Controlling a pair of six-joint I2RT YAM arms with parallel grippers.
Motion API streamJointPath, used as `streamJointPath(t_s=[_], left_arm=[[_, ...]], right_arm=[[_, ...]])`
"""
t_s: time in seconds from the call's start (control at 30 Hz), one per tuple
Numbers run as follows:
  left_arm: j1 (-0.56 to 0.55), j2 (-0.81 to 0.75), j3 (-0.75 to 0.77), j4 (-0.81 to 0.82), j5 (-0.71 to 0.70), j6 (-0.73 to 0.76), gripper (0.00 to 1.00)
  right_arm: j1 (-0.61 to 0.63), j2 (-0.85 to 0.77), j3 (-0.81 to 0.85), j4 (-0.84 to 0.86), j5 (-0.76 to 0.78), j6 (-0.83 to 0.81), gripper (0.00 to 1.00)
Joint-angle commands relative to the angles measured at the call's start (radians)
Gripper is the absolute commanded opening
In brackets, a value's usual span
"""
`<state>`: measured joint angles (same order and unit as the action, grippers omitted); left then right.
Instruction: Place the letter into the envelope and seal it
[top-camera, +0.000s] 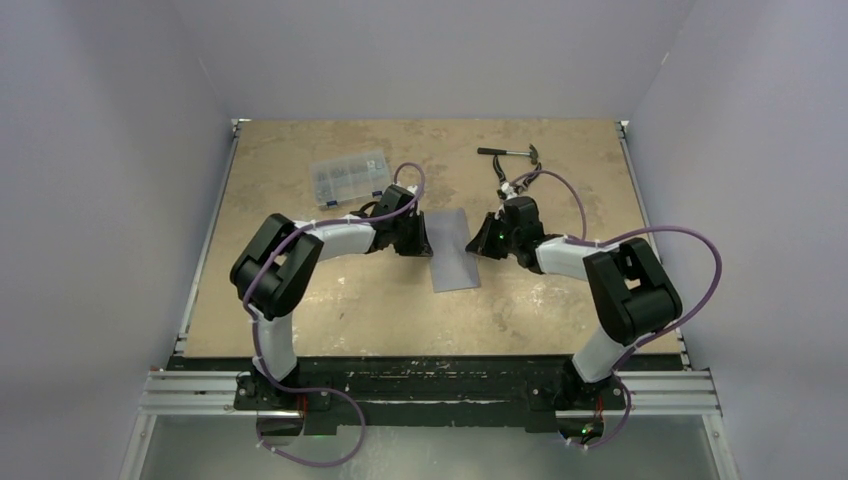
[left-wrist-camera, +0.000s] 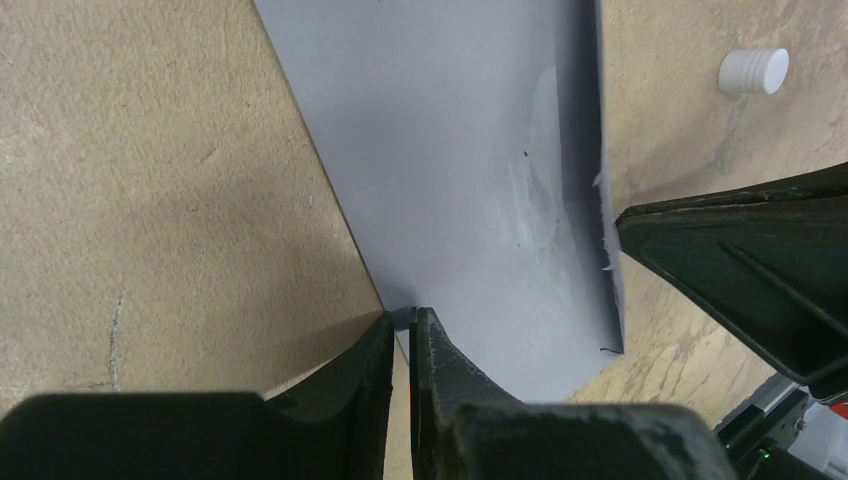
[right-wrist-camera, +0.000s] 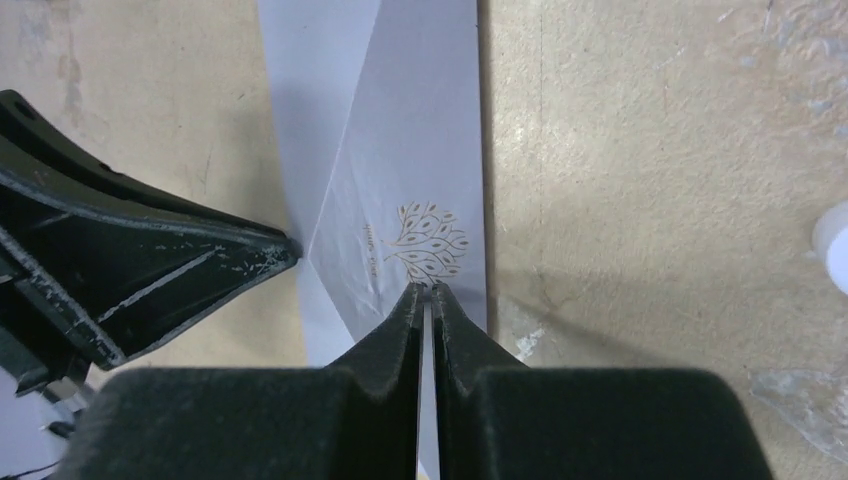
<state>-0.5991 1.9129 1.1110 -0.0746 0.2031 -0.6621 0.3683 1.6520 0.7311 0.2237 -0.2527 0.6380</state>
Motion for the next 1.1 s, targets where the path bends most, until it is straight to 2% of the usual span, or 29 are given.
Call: streamJointPath(t_s=[0.0,0.33,0.7,1.07], left_arm=[[-0.007,0.044,0.007,-0.024,-0.023,0.006,0.1],[-0.006,0.049,0.011,-0.015,-0.011,0.0,0.1],[-0.006,0.053,0.02,-0.019,-0.015,0.003,0.1],[0.025,0.02,0.043,-0.029,-0.009,-0.019,0.09]], right_arm=[[0.04,0.015,0.064,-0.035,0.104,-0.05,0.07],[0.134,0.083,0.11,-0.112,0.258,-0.108,0.12],[0.271,0.22,0.217,-0.301,0.55,-0.173,0.18],[0.327,0.323,0.248,-0.389,0.573,-0.115,0.24]])
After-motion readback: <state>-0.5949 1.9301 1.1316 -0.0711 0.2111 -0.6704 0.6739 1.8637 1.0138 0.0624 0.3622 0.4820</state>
